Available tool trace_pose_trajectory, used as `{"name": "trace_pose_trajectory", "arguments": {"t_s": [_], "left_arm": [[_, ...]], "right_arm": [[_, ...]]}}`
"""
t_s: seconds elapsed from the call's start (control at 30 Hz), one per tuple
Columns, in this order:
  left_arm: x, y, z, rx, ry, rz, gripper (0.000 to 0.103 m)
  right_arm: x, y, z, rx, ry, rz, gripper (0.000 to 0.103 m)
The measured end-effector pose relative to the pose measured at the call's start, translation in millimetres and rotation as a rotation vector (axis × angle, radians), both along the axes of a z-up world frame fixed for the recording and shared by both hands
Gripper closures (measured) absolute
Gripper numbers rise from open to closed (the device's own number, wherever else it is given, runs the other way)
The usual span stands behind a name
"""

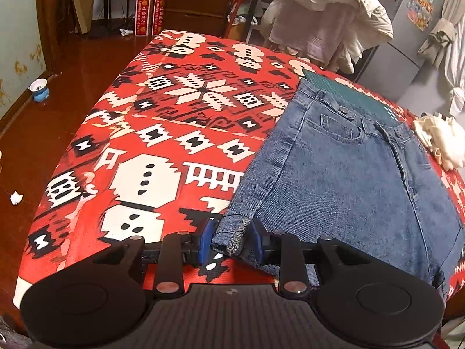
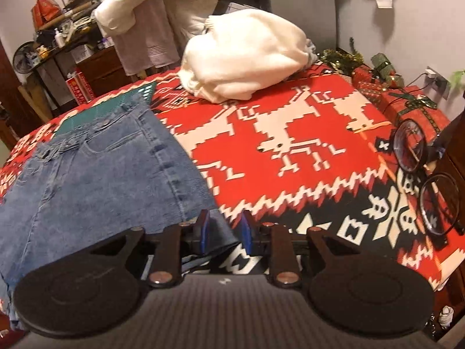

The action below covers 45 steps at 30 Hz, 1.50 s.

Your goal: Fold clothes

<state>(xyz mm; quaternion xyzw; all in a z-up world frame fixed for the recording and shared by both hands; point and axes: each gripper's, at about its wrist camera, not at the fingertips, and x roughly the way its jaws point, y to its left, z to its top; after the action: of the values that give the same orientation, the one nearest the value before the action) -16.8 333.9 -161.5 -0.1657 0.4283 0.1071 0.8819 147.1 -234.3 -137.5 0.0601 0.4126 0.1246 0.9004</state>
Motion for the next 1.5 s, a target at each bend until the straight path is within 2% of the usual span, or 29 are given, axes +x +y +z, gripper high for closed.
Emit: {"name": "trace_pose_trajectory", "arguments": {"t_s": [0.17, 0.27, 0.3, 0.47, 0.7, 0.8, 0.9, 1.03, 1.13, 1.2, 1.37, 1.43, 1.5], "left_arm": [[2.3, -8.4, 0.9, 0.037, 0.016, -0.011, 0.083], [3.7, -14.9, 3.0, 0.068, 0.023, -0.015, 0.09], [3.8, -17.3, 3.9, 0.08, 0.025, -0.014, 0.092], [-2.9, -25.3, 15.4, 0.131, -0.003, -0.009, 0.093], [0.1, -20.2, 4.9, 0.109, 0.024, 0.006, 0.093], [-3.0, -14.5, 7.2, 0.071, 0.021, 0.015, 0.091], [-7.2, -6.3, 11.2, 0.028, 0.02, 0.04, 0.088], [-5.9, 5.5, 23.0, -0.013, -0.003, 0.081, 0.088], [14.6, 7.6, 34.7, -0.027, -0.036, 0.062, 0.085], [33.0, 6.5, 41.4, -0.032, -0.059, 0.037, 0.076], [105.8, -3.7, 45.6, -0.023, -0.103, -0.077, 0.074], [138.8, -5.6, 43.7, -0.025, -0.114, -0.11, 0.074], [167.3, -7.0, 39.1, -0.007, -0.121, -0.133, 0.074]], "right_arm": [[2.4, 4.1, -4.2, 0.0, 0.011, -0.006, 0.078], [2.9, 5.8, -4.3, 0.005, 0.017, 0.0, 0.089], [2.5, 7.0, -3.7, 0.002, 0.018, 0.004, 0.097], [-9.8, 15.2, 11.1, -0.065, -0.024, 0.005, 0.099], [-5.7, 11.5, 1.0, -0.06, 0.013, -0.02, 0.098], [-6.6, 5.8, 2.8, -0.048, 0.014, -0.028, 0.094], [-9.4, -0.1, 12.2, -0.067, -0.004, -0.045, 0.093], [-8.1, 3.9, 36.0, -0.048, -0.047, -0.013, 0.093], [5.7, 25.0, 52.6, -0.038, -0.081, 0.061, 0.093], [19.6, 43.9, 61.9, -0.032, -0.104, 0.116, 0.093], [69.5, 96.0, 69.2, -0.016, -0.141, 0.228, 0.091], [96.9, 114.7, 66.1, -0.018, -0.137, 0.242, 0.084], [126.1, 128.5, 59.2, -0.016, -0.121, 0.253, 0.084]]}}
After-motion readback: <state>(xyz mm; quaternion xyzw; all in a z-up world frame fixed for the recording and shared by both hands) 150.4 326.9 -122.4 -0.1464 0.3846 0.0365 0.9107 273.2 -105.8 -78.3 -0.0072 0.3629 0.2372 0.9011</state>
